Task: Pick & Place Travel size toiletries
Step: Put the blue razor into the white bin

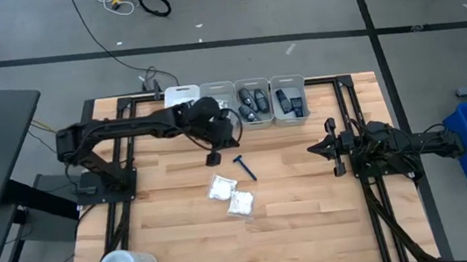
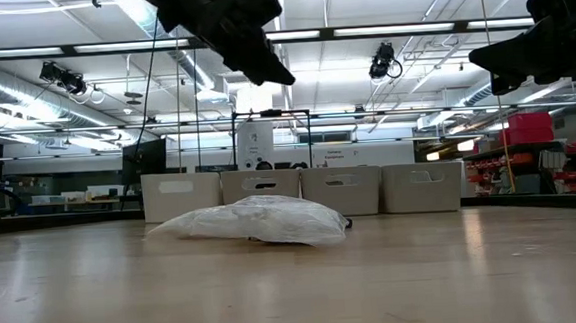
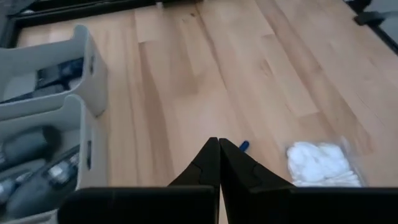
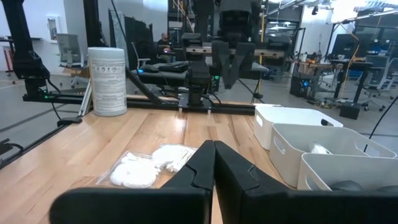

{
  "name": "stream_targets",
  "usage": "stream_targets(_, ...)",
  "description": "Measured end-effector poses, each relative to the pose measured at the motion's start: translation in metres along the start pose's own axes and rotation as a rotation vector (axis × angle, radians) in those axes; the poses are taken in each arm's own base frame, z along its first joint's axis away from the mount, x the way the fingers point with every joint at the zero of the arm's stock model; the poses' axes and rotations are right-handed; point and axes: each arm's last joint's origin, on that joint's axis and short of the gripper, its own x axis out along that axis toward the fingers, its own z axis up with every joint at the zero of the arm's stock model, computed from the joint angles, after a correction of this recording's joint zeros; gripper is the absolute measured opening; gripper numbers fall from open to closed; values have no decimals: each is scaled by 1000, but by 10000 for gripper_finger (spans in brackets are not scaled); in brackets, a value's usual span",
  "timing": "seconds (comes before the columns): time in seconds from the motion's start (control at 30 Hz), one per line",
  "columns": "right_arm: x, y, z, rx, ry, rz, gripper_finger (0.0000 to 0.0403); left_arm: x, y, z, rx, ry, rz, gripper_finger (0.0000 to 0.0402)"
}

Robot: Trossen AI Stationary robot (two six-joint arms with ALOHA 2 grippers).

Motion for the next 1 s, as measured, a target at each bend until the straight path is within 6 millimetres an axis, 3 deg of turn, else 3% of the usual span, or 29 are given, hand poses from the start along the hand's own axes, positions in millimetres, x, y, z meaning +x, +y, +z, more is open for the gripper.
stream_targets(0.37,0,0,0,0,1,-1,14,18,5,5,56,6,-117,1)
stream_targets(0.67,0,0,0,0,1,0,14,27,4,0,233,-71,-296,17)
stream_targets(1.0,0,0,0,0,1,0,14,25,9,-1,274,-73,-263,7)
